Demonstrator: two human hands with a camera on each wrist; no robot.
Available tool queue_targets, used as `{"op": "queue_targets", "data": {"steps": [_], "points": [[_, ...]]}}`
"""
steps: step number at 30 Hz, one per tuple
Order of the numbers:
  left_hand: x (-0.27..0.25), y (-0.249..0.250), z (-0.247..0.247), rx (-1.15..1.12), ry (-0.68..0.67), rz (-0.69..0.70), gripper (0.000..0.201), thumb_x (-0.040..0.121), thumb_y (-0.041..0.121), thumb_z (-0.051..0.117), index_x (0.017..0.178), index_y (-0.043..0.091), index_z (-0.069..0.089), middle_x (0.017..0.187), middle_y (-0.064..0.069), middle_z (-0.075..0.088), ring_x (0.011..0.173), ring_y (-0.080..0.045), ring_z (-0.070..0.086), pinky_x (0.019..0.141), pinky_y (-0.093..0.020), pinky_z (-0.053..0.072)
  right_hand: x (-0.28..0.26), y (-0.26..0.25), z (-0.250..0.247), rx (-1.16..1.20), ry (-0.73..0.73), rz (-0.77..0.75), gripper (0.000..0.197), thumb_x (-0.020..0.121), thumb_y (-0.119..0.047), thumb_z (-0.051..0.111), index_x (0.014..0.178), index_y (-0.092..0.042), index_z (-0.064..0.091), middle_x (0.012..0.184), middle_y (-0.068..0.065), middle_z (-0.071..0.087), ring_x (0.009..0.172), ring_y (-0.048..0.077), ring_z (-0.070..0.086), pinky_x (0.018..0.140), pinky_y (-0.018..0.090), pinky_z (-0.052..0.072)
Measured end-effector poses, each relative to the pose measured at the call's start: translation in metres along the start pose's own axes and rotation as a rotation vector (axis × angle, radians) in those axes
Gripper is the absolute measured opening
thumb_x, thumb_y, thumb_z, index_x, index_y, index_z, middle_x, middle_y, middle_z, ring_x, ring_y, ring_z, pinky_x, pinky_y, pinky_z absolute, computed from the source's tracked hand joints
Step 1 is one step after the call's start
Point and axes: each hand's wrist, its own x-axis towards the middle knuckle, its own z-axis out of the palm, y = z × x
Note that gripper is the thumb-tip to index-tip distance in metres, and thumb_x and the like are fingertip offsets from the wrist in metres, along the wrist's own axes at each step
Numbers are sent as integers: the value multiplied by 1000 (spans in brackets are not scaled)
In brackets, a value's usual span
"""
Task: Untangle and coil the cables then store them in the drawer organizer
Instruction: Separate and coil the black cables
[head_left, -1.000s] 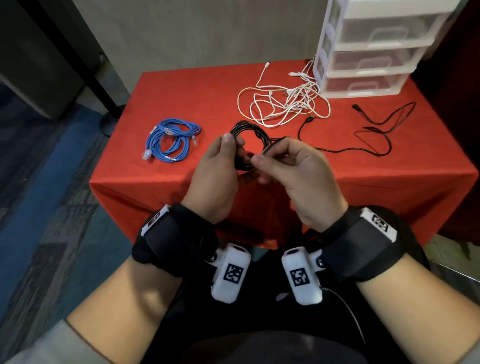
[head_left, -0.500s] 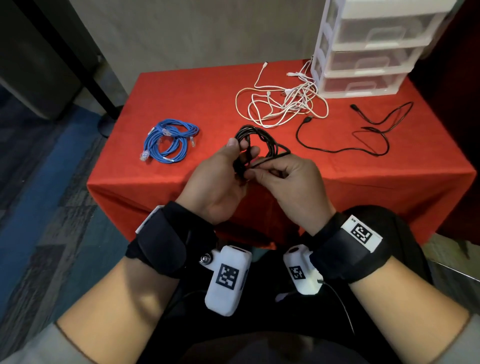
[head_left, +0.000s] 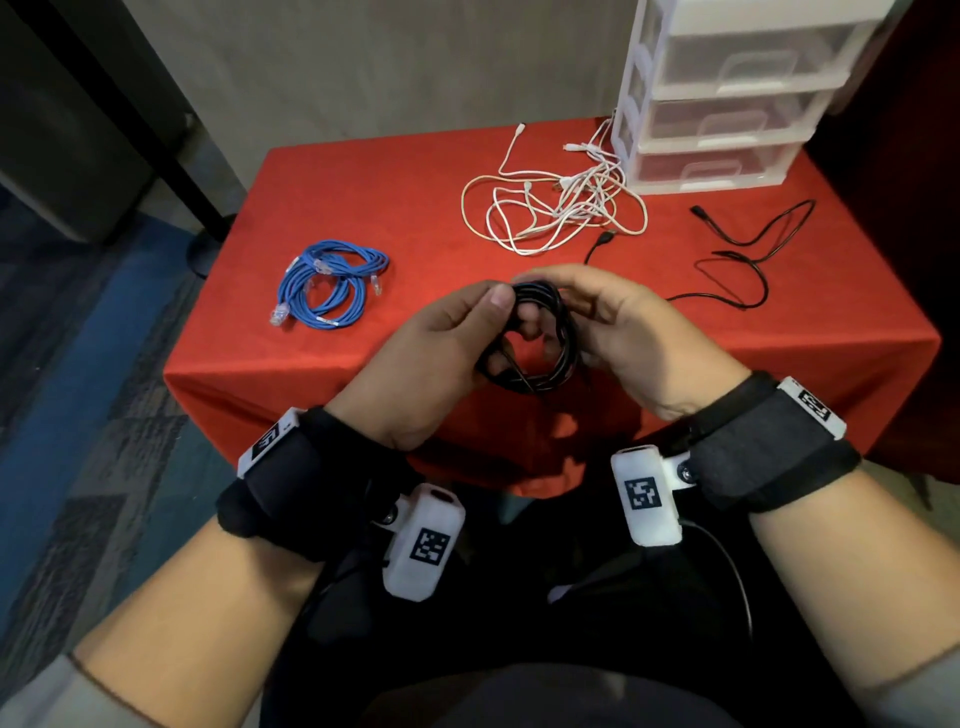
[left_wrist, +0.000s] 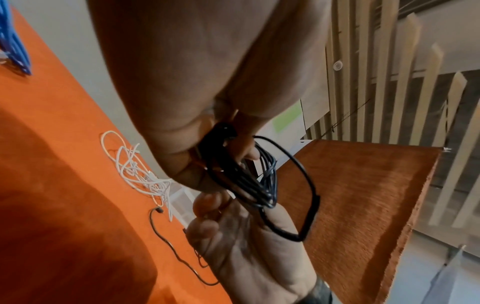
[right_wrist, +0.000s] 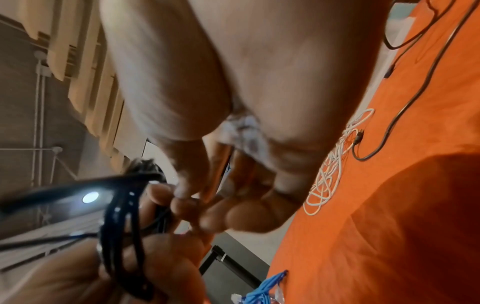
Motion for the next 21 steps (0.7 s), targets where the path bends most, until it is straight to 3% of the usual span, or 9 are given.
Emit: {"op": "queue_targets", "data": {"steps": [3,5,7,9,11,13,17,19,21], "points": [[-1,2,-1,32,-16,-5,28,100,33,45,95,14,64,91,-5,59,64,-8,42,64,-26,34,-1,1,2,32,11,6,25,100,-2,57,106,-23,68,95,-4,75,92,14,65,75,30,48],[-3,0,-3,45,-29,-28,29,101,34,46,97,14,66,91,-1,63,67,-10,45,69,-32,36,-1,4,3,21,32,10,20,98,-2,59,102,-20,67,91,-4,75,87,13,65,72,33,43],[-4,-3,-5,78,-35,-45,28,102,34,47,96,19,70,93,-3,63,72,-15,47,76,-40,36,0,5,3,2,67,-6,16,97,-3,63,101,-18,68,90,3,72,84,20,62,71,36,44],[-6,-6,-5,145,-57,-52,29,105,32,46,95,19,70,91,-1,62,73,-14,48,75,-32,40,3,5,1,10,158,-7,13,95,-5,65,100,-17,68,86,10,68,79,25,59,70,34,46],[-7,-11,-2,221,-87,-52,30,108,27,42,97,15,67,86,-1,58,73,-12,48,71,-23,40,8,6,-3,10,281,9,10,94,-5,67,97,-15,68,77,6,68,71,17,60,66,29,48],[-7,-15,3,275,-83,-47,30,109,26,42,97,14,66,83,-3,53,76,-14,45,72,-24,38,12,8,-2,-30,347,14,7,94,-5,67,97,-11,68,73,4,66,63,11,59,61,26,48],[-4,-19,7,210,-70,-66,30,105,35,46,90,23,70,81,4,56,82,-15,50,79,-29,38,14,9,3,-61,381,0,13,94,-5,67,104,3,65,77,15,61,64,12,58,59,24,48],[-5,-17,8,173,-73,-91,31,106,35,46,91,23,70,78,1,57,80,-23,51,74,-34,39,15,8,2,-65,403,-8,14,93,-6,68,104,3,64,79,18,60,65,13,58,59,25,48],[-7,-16,14,181,-51,-79,32,109,29,43,94,16,68,74,1,51,70,-21,47,64,-26,38,17,7,1,-88,404,-16,14,93,-6,68,103,3,64,79,21,58,64,13,57,60,26,49]]}}
